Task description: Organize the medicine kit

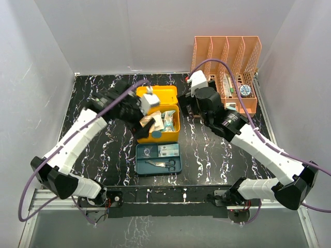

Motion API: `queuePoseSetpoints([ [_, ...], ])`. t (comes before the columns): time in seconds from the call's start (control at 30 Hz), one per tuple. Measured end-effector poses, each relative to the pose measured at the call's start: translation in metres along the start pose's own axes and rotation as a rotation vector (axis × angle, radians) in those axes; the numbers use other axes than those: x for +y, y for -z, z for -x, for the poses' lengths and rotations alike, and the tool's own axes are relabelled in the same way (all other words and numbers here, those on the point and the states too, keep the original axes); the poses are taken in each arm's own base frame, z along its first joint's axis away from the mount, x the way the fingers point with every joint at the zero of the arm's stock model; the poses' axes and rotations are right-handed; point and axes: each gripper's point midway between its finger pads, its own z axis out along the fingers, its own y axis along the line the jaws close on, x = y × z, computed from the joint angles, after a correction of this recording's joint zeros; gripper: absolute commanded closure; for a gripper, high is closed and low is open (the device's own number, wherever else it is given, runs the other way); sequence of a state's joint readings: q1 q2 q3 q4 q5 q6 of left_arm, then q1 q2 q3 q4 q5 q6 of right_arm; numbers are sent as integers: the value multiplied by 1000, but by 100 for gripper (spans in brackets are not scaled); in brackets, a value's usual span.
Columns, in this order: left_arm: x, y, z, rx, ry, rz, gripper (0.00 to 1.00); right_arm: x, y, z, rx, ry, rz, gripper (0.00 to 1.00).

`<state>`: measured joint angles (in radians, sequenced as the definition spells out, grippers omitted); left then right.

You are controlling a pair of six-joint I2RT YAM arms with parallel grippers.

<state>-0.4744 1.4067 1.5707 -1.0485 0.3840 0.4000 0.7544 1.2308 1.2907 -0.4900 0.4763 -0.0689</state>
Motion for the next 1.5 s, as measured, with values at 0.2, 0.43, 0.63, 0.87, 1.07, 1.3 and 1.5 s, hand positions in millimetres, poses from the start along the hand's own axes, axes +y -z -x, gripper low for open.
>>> queuePoseSetpoints([
  [0.2,-83,-50,-40,150,-238,-114,8,6,-5,-29,62,-31,3,2],
  [0.43,-87,-84,-85,269,-351,-67,10,6,-2,-46,84,-38,2,2],
  [0.63,-73,-106,-100,283,-428,3,12,3,5,-43,62,-63,1,2],
  [0.87,-64,-125,-85,198,-475,57,14,2,4,-57,89,-61,-6,2],
  [1.07,-60,-145,-100,221,-488,54,15,0,8,-62,93,-72,-14,2],
  [1.3,-58,-161,-97,193,-491,63,15,-9,19,-51,52,-109,-32,2],
  [1.5,-59,-172,-99,178,-499,63,16,-12,25,-49,41,-125,-37,2],
])
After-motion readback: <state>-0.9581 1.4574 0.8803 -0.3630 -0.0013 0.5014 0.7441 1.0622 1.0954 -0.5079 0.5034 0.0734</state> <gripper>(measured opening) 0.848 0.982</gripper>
